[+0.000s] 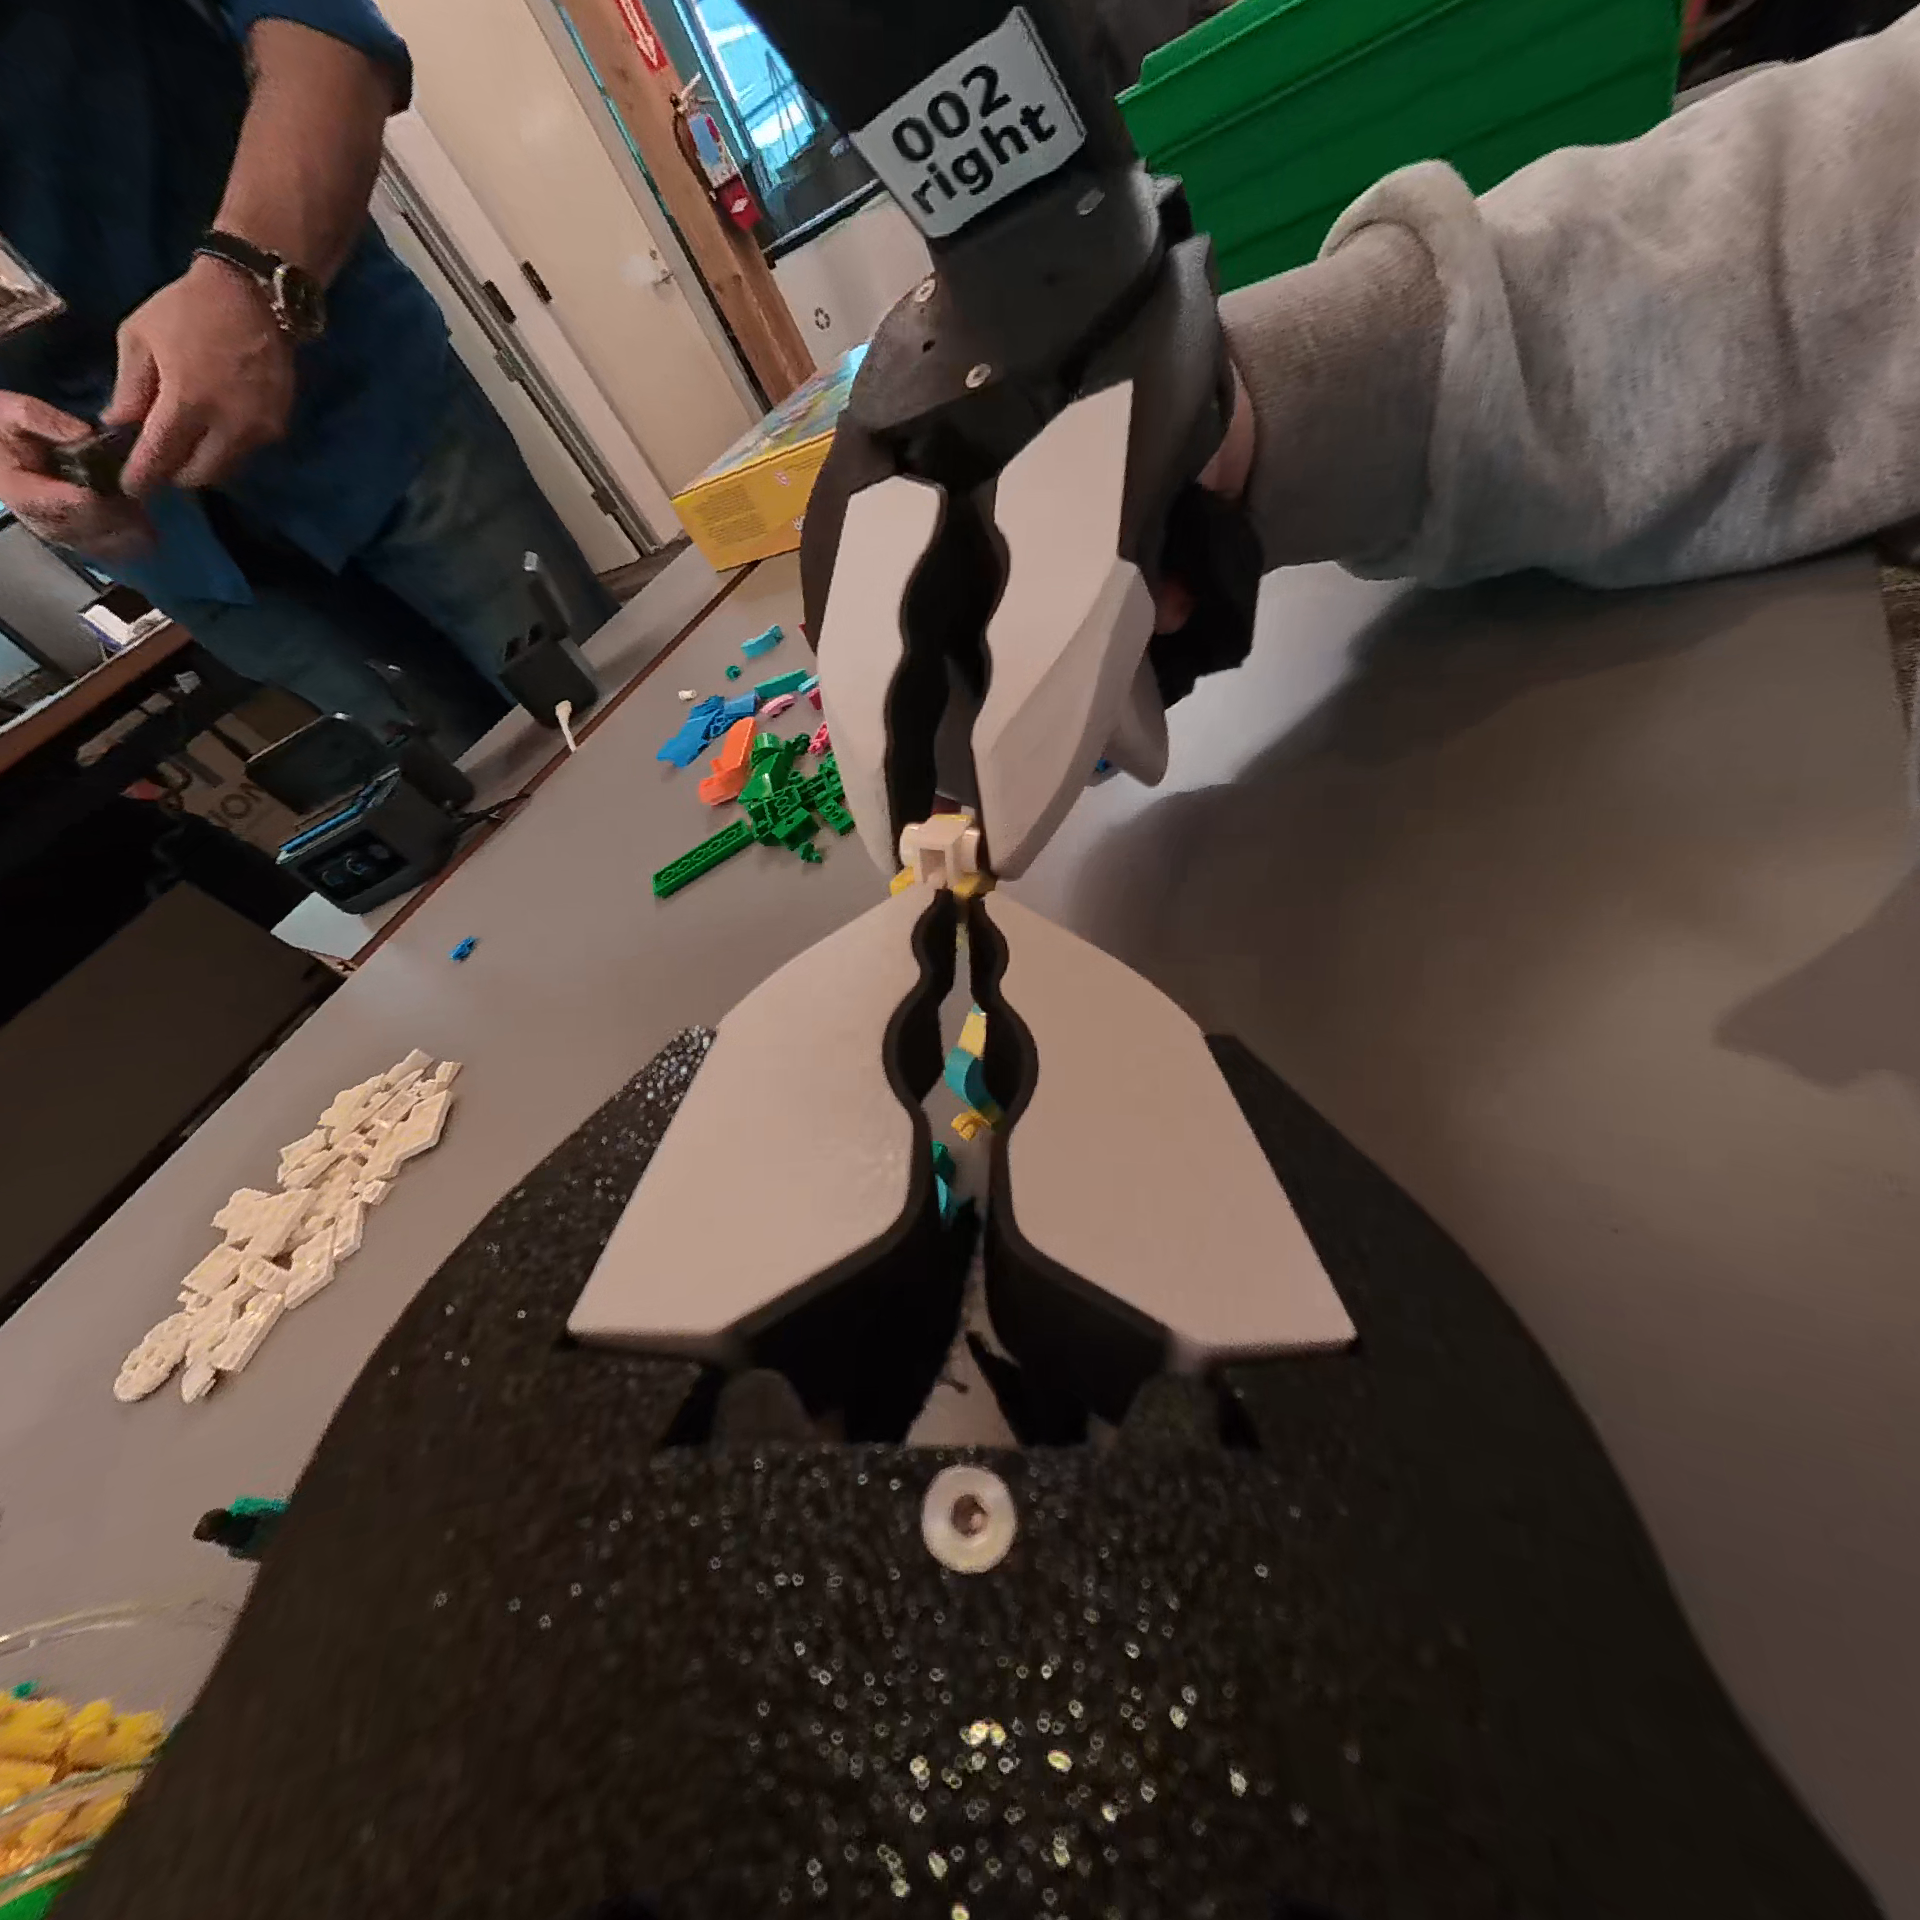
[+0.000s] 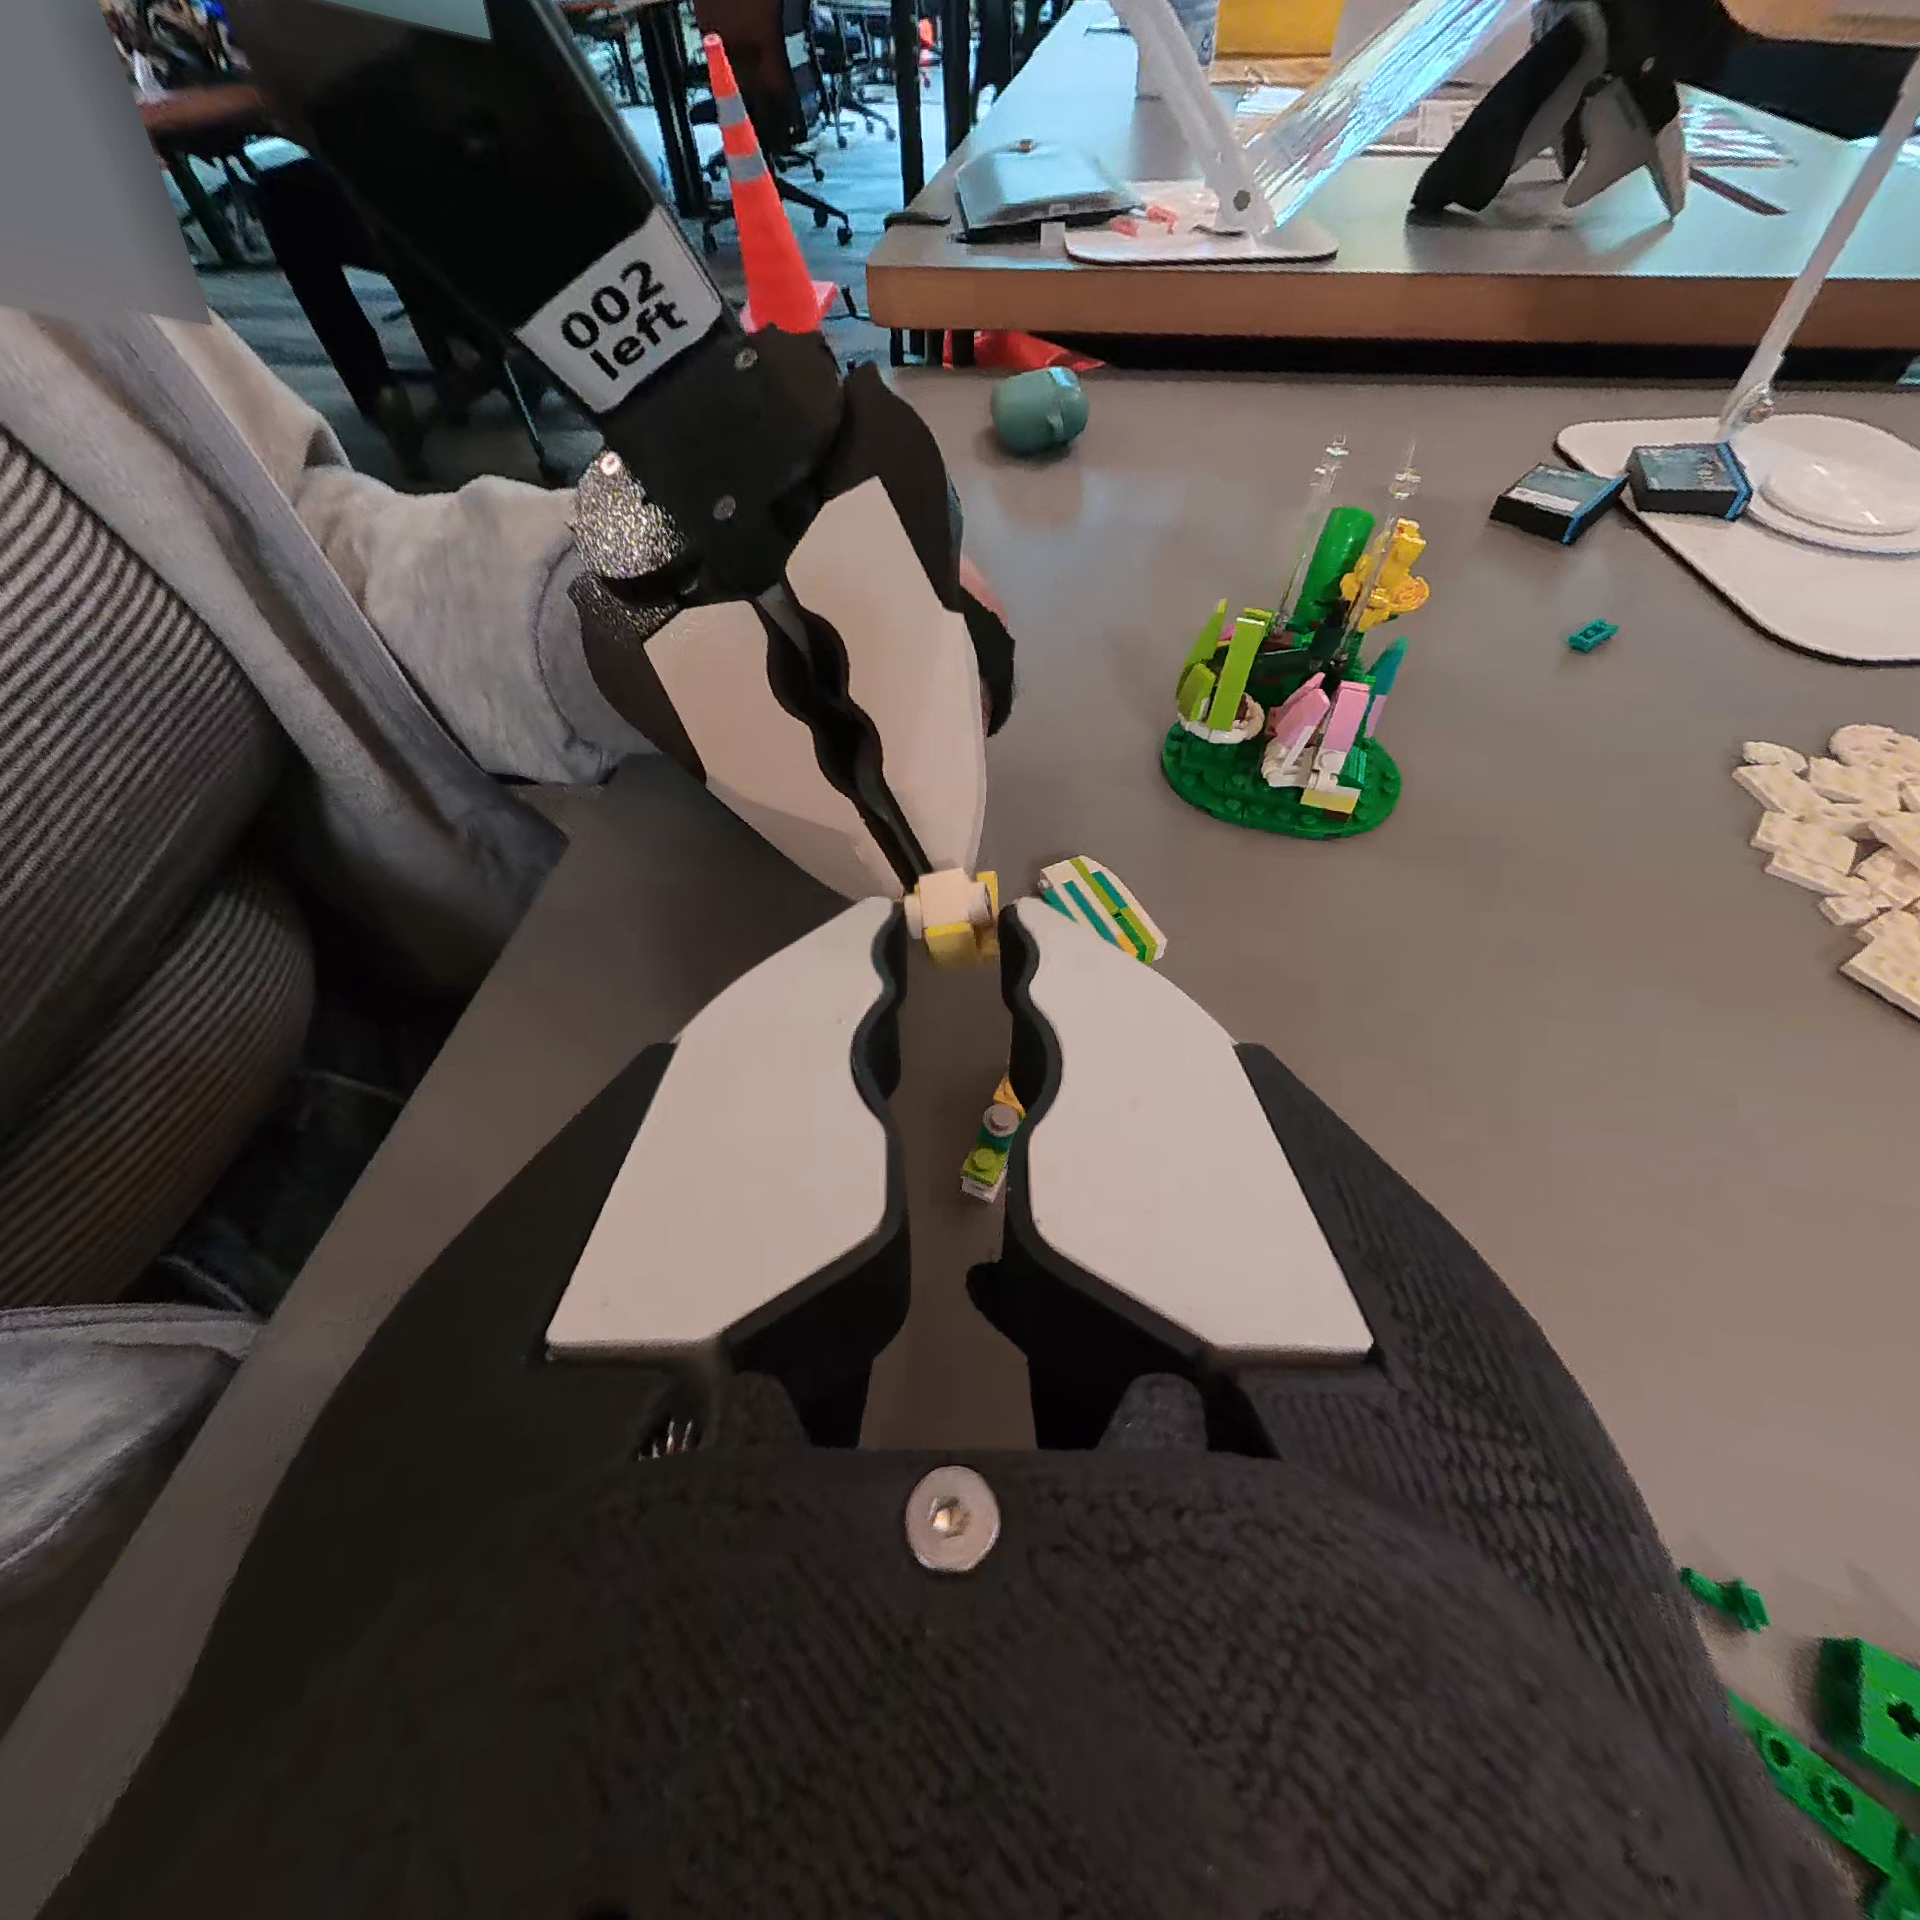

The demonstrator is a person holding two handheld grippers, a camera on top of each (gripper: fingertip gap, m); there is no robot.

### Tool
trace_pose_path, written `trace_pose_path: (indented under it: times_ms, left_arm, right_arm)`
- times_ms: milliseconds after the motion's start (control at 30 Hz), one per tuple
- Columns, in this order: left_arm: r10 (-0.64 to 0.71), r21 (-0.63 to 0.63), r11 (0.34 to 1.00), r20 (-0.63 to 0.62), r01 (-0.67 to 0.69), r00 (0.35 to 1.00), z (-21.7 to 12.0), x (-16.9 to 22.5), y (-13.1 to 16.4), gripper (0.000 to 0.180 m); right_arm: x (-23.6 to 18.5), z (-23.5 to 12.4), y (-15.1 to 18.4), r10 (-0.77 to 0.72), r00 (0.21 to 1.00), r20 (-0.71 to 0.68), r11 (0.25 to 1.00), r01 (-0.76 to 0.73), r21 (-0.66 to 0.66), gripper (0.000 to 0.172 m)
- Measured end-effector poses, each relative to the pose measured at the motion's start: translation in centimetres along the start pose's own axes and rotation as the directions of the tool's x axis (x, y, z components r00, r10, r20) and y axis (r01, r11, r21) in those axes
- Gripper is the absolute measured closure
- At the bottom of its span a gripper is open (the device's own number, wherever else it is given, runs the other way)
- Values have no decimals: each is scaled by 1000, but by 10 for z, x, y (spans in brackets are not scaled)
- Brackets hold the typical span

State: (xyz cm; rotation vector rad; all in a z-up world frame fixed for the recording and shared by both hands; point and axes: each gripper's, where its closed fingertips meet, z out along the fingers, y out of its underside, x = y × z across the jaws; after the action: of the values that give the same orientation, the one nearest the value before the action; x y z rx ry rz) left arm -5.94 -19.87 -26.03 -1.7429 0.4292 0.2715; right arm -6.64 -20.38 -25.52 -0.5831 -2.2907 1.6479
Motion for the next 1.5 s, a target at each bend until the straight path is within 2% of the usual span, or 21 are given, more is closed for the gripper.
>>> trace_pose_path:
  times_ms: [67,167,267,367,467,567,733,833,933,1000,1133,1200,1267,1300,1367,1433,1500]
  left_arm:
    - [6,11,1000,11,-6,1000,-1,-2,-1,178]
    - [67,15,998,97,-69,993,-6,-12,-4,177]
    - [199,-24,980,183,-198,963,-10,-17,-4,179]
    - [282,-66,959,253,-274,926,-9,-22,-5,178]
    - [175,-22,984,257,-175,950,-12,-29,-4,179]
    - [87,38,994,272,-101,958,-20,-38,-7,179]
    - [-24,60,998,265,9,964,-21,-43,-4,179]
    - [-37,28,999,310,29,950,-20,-48,-3,179]
    - [-8,-43,999,433,30,901,-29,-66,-3,178]
    - [-41,-46,996,504,75,863,-44,-84,-6,178]
    - [-184,7,974,616,228,766,-91,-142,-4,178]
    - [-281,3,933,630,360,724,-113,-173,13,178]
    - [-368,57,894,660,445,655,-136,-205,27,178]
    - [-399,54,872,654,486,643,-141,-216,35,178]
    - [-449,33,843,594,538,668,-134,-225,38,178]
    - [-488,-39,816,489,577,723,-107,-219,33,178]
    - [-533,-145,788,323,598,782,-64,-200,23,178]
  right_arm:
    - [1,0,-2,0,1000,-6,1000,0,14,157]
    - [7,2,-11,121,993,9,987,-122,109,157]
    - [25,5,-17,263,964,-39,941,-248,231,158]
    - [38,-5,-21,383,924,-5,880,-364,305,159]
    - [45,-11,-10,336,937,-101,923,-305,235,159]
    - [54,-21,-1,198,946,-257,977,-169,130,158]
    - [52,-39,2,96,928,-359,995,-77,66,158]
    - [51,-50,9,47,903,-427,999,-40,26,158]
    - [53,-65,10,-13,866,-501,1000,15,1,158]
    - [55,-71,2,-14,848,-529,999,34,27,158]
    - [56,-78,-5,13,838,-546,996,35,78,158]
    - [58,-79,-5,26,830,-557,996,27,87,158]
    - [59,-78,-5,29,827,-562,996,25,88,158]
    - [60,-78,-5,27,822,-568,996,28,88,158]
    - [62,-78,-7,38,808,-587,995,24,98,158]
    - [65,-79,-10,72,795,-602,992,7,129,158]
    - [70,-83,-9,104,771,-628,989,-11,150,158]
